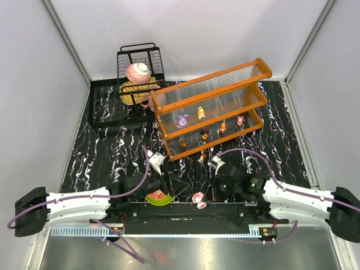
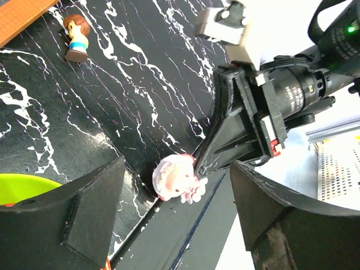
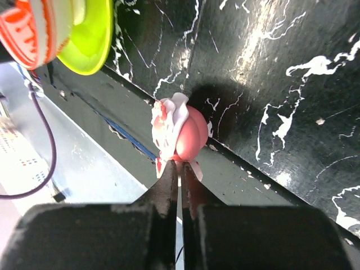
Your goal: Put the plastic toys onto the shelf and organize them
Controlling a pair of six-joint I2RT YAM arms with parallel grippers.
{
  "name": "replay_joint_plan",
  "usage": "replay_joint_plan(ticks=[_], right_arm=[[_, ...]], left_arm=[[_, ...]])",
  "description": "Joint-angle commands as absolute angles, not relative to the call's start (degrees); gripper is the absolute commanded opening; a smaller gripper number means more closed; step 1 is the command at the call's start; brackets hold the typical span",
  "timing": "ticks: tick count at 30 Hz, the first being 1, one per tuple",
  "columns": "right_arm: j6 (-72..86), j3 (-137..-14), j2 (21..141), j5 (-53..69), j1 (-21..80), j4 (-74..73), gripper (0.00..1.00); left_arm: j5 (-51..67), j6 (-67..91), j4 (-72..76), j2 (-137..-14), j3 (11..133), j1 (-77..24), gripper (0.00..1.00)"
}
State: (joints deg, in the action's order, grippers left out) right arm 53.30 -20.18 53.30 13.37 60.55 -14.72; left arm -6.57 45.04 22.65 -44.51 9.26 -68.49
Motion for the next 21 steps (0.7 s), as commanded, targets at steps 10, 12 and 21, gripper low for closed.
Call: replay_joint_plan(ticks=[10, 12, 21], right_arm=[[58.45, -18.19, 30.25, -1.3, 60.73, -18.19, 0.0], [57.75, -18.28, 27.43, -3.51, 60.73, -17.85, 0.0], [51.6, -19.25, 22.15, -9.93, 60.73, -9.51, 0.0]], left_arm=[[-4.22, 49.12, 40.41, -42.89, 3.7, -68.2, 0.8], [-3.26, 50.79, 48.14, -43.59, 1.16, -68.2, 0.87], [4.65, 54.84, 67.84, -55.09, 1.05, -68.2, 0.95]])
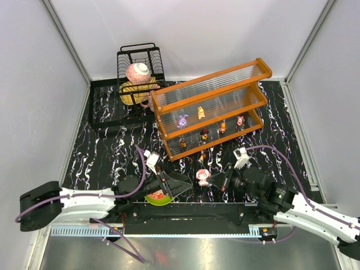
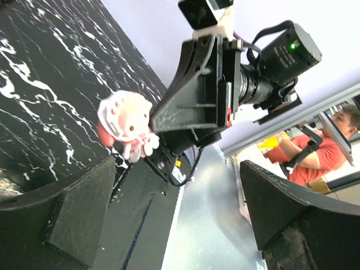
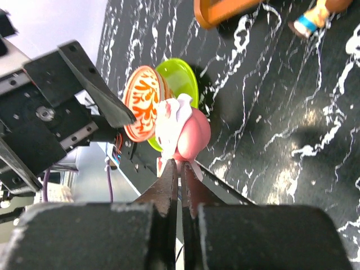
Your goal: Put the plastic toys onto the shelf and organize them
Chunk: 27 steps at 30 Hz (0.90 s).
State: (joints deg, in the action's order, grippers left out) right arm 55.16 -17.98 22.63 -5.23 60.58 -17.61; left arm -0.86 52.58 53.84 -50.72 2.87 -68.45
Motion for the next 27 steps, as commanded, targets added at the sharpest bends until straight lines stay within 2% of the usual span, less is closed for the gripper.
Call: replay_joint_plan(ticks=[1, 12, 27], right_arm=[[51.16, -19.42, 22.32, -10.02, 60.73, -8.71, 0.0], [48.78, -19.42, 21.97, -5.01, 60.73, -0.53, 0.0], [50.27, -17.4, 23.55, 1.32, 60.73, 2.46, 0.0]], left_arm=[[4.83, 55.63, 69.42, -57.72, 1.14, -68.2, 0.95], [7.56, 58.45, 86.66, -74.08, 3.69, -68.2, 0.88], [5.8, 58.1, 91.14, -74.97, 5.01, -68.2, 0.84]])
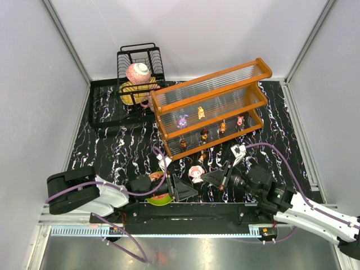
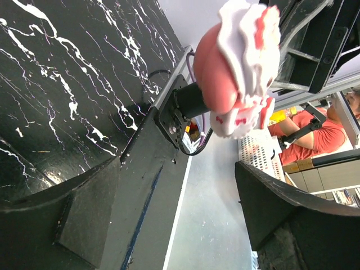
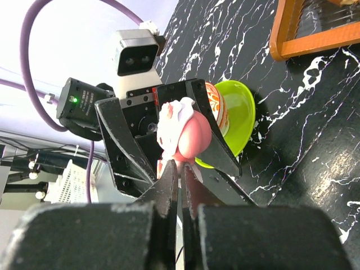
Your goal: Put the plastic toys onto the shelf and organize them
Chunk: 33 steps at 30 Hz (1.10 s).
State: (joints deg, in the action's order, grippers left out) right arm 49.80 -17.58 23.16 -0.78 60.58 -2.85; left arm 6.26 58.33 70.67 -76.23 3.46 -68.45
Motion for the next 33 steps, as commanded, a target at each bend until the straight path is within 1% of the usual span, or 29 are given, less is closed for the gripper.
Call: replay_joint_plan(ticks=[1, 14, 15, 18, 19, 22, 29, 33], right_arm=[[50.27, -17.32, 23.73, 1.41, 60.82, 2.46, 0.0], [50.8, -16.52, 25.22, 2.9, 60.73, 4.66, 0.0], [50.8, -16.52, 25.22, 2.99, 60.73, 4.75, 0.0], [50.89, -16.44, 25.22, 3.08, 60.82, 4.75, 0.0], [50.8, -16.44, 25.31, 3.16, 60.73, 4.92, 0.0], [50.8, -16.44, 25.49, 3.6, 60.73, 5.01, 0.0], [51.06, -16.17, 25.84, 4.31, 60.73, 5.62, 0.0], [50.89, -16.26, 25.84, 4.39, 60.73, 5.8, 0.0]], left_arm=[[5.8, 57.92, 91.23, -74.8, 5.1, -68.2, 0.84], [7.38, 58.09, 93.34, -74.62, 6.77, -68.2, 0.77], [7.38, 58.1, 93.6, -74.53, 6.77, -68.2, 0.75], [7.47, 57.83, 93.78, -74.27, 7.03, -68.2, 0.73], [7.38, 57.83, 93.87, -74.09, 7.03, -68.2, 0.7], [7.29, 57.66, 93.87, -73.65, 7.21, -68.2, 0.68], [6.68, 57.39, 93.87, -71.55, 7.65, -68.12, 0.68], [6.77, 57.66, 93.78, -71.19, 7.91, -67.94, 0.64]])
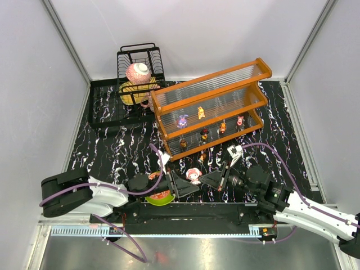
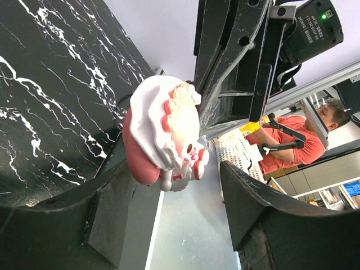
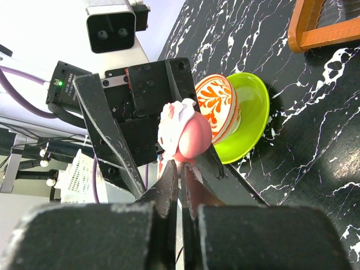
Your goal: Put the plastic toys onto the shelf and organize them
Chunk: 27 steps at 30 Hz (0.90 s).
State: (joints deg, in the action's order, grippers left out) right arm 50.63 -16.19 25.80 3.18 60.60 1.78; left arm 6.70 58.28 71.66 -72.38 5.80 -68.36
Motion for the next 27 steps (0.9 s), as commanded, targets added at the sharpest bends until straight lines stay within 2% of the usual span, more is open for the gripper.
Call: replay_joint_plan(ticks=[1, 8, 15, 22, 27], right_arm=[[50.8, -16.35, 25.84, 4.48, 60.73, 5.89, 0.0], [50.71, -16.26, 26.1, 5.1, 60.73, 6.15, 0.0], [50.54, -16.26, 26.19, 5.27, 60.73, 6.42, 0.0], [50.45, -16.17, 26.63, 5.98, 60.73, 6.33, 0.0], [50.45, -16.08, 26.98, 6.42, 60.73, 6.15, 0.02]], left_arm=[[6.77, 57.48, 93.78, -71.1, 7.91, -67.85, 0.63], [6.33, 57.04, 93.69, -70.49, 7.65, -67.76, 0.57], [6.77, 57.13, 93.69, -70.75, 7.91, -67.59, 0.46], [6.68, 57.3, 93.69, -70.84, 7.91, -67.41, 0.31], [6.42, 57.22, 93.69, -70.66, 7.47, -67.24, 0.13]])
